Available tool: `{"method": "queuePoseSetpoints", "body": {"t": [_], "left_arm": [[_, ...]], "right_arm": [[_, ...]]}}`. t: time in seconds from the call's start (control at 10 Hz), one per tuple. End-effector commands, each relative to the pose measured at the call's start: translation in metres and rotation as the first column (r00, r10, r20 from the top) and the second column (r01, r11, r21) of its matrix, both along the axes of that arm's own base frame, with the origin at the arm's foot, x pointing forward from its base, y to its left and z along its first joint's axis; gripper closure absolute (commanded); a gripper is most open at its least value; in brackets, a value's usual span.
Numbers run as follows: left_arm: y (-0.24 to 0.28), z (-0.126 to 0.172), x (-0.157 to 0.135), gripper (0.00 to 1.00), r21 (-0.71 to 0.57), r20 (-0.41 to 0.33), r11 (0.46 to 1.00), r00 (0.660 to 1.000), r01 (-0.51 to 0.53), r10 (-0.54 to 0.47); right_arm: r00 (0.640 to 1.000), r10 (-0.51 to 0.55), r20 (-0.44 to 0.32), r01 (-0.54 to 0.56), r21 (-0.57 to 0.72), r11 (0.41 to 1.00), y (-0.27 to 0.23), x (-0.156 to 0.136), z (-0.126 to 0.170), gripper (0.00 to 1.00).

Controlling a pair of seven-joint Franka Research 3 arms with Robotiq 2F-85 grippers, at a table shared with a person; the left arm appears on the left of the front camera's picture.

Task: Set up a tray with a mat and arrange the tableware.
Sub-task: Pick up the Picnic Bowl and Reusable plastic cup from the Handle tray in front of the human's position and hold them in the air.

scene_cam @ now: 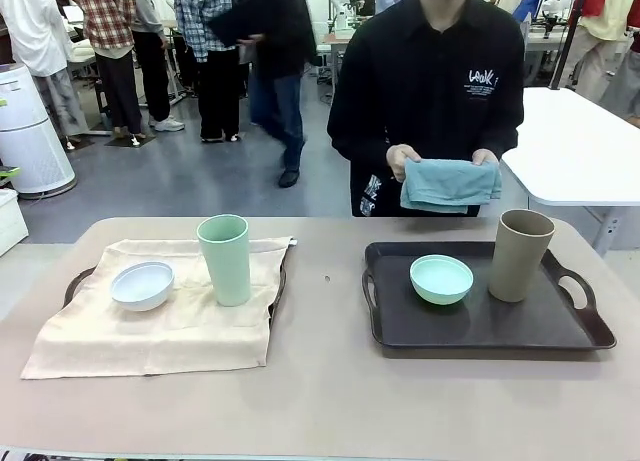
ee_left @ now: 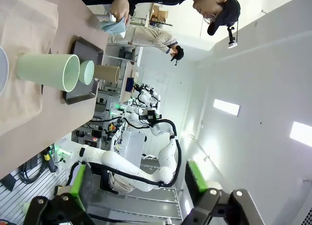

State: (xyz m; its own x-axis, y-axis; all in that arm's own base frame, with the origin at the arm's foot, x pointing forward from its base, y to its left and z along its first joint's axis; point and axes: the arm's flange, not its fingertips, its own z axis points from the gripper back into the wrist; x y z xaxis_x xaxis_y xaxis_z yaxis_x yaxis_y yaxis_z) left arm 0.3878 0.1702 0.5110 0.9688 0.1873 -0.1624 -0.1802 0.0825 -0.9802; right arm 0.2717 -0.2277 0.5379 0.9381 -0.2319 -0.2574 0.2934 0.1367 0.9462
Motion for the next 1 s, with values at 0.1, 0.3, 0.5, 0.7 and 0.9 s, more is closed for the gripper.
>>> {"method": "queuePoseSetpoints", "body": {"t": [0.1, 0.3, 0.5, 0.7, 0.9], "left_arm": [[-0.0031, 0.0002, -0.0051, 0.0, 0.007, 0.007, 1.0, 1.0, -0.014, 0.014], [-0.0031, 0.0002, -0.0051, 0.0, 0.007, 0.007, 1.0, 1.0, -0.014, 0.014], [-0.0031, 0.0002, -0.0051, 0.0, 0.007, 0.007, 1.0, 1.0, -0.014, 0.014], [-0.0031, 0.0002, -0.0051, 0.0, 0.007, 0.007, 1.0, 1.0, -0.014, 0.014], [-0.0031, 0.0002, -0.0051, 0.0, 0.007, 0.007, 1.0, 1.0, -0.014, 0.014]], "right_arm": [[1.0, -0.006, 0.016, 0.006, -0.001, 1.0, 0.0002, 0.0004, -0.0005, 0.0], [1.0, -0.006, 0.016, 0.006, -0.001, 1.0, 0.0002, 0.0004, -0.0005, 0.0], [1.0, -0.006, 0.016, 0.006, -0.001, 1.0, 0.0002, 0.0004, -0.0005, 0.0], [1.0, -0.006, 0.016, 0.006, -0.001, 1.0, 0.0002, 0.0004, -0.0005, 0.0], [1.0, -0.006, 0.016, 0.006, -0.001, 1.0, 0.0002, 0.0004, -0.0005, 0.0]]}}
